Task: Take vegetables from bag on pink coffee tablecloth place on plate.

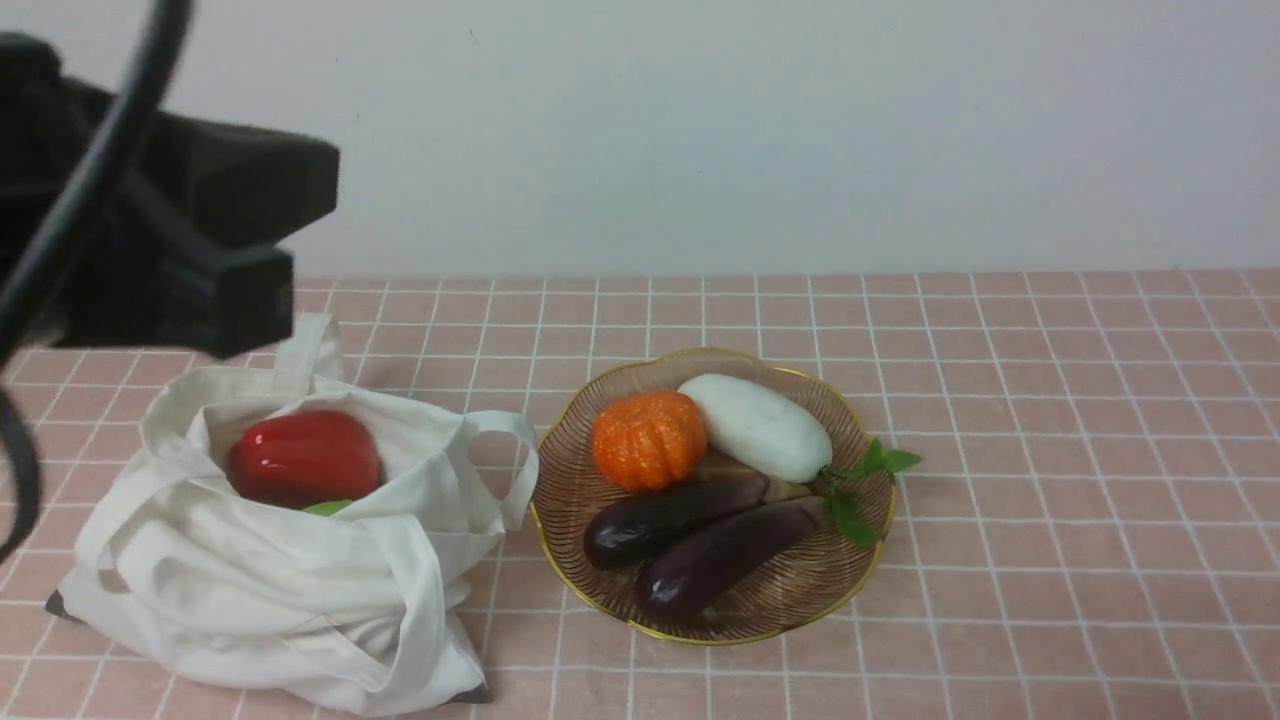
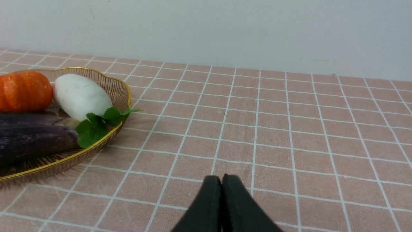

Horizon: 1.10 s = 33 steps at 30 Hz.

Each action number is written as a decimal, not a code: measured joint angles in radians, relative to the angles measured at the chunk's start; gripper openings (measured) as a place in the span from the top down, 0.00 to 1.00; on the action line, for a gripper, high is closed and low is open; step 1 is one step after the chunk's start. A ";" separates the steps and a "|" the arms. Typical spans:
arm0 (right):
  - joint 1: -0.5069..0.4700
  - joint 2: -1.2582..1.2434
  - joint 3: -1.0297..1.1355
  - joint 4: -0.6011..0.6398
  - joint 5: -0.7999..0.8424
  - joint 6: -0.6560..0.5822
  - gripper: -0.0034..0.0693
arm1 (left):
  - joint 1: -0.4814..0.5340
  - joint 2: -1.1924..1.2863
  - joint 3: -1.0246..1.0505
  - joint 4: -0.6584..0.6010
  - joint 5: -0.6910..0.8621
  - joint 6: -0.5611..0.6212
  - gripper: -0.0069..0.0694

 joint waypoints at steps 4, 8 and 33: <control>0.000 0.000 0.000 0.000 0.000 0.000 0.97 | 0.000 -0.125 0.092 -0.019 -0.012 -0.006 0.92; 0.000 0.000 0.000 0.000 0.000 0.000 0.97 | 0.000 -0.188 0.108 -0.007 0.004 -0.004 0.92; 0.000 0.000 0.000 0.000 0.000 0.000 0.97 | 0.363 -0.700 0.713 0.105 -0.194 0.059 0.92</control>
